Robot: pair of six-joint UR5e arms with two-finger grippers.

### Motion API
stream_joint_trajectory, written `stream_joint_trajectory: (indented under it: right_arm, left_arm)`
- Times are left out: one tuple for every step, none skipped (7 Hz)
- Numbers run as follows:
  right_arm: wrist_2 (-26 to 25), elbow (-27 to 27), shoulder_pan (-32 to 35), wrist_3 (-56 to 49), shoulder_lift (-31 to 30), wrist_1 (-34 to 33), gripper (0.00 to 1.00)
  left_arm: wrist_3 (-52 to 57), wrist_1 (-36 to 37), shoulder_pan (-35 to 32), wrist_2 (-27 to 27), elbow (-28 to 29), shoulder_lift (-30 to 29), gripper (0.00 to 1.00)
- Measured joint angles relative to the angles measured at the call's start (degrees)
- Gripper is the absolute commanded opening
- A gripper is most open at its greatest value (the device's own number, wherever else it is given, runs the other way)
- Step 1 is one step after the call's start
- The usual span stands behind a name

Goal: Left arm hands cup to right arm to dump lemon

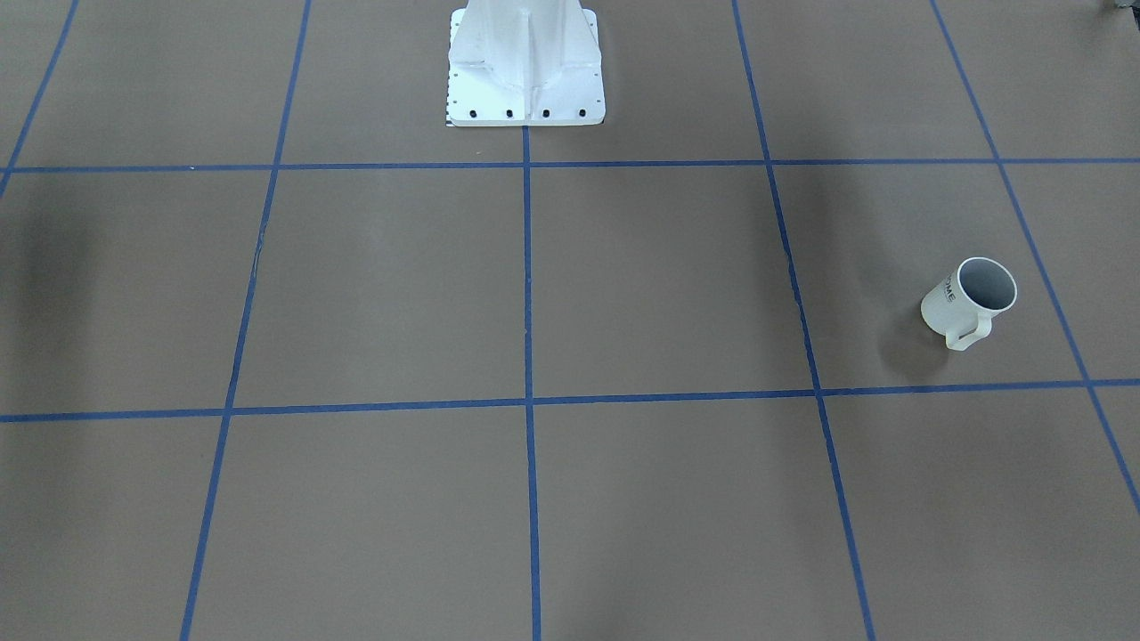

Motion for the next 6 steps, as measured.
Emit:
stream_joint_trajectory:
  right_arm:
    - [-0.11,-0.33,0.04,-0.01,-2.22,-0.35,1.00]
    - [-0.11,-0.45,0.32,-0.01,-4.52,-0.37,1.00]
    - [0.14,0.25,1.18,-0.01,-6.78,-0.25,1.00]
    - [0.57,2.41,2.49,-0.01,-9.27,-0.24,1.00]
    - [0.60,4.79,3.28,-0.01,-11.63,-0.17,1.00]
    - [0.33,6.58,3.74,0.01,-13.37,-0.01,1.00]
  left_arm:
    - [0.03,1.59,-0.25,-0.14,-0.36,0.03,1.00]
    - [-0.07,2.66,-0.39,-0.41,-1.79,0.44,1.00]
    - [-0.13,3.14,-0.44,-1.23,-2.74,0.73,1.00]
    - [-0.16,3.30,-0.46,-2.54,-3.18,0.84,1.00]
    - [-0.17,3.31,-0.48,-3.85,-3.40,0.94,1.00]
    - [-0.20,3.33,-0.48,-5.42,-3.49,1.01,1.00]
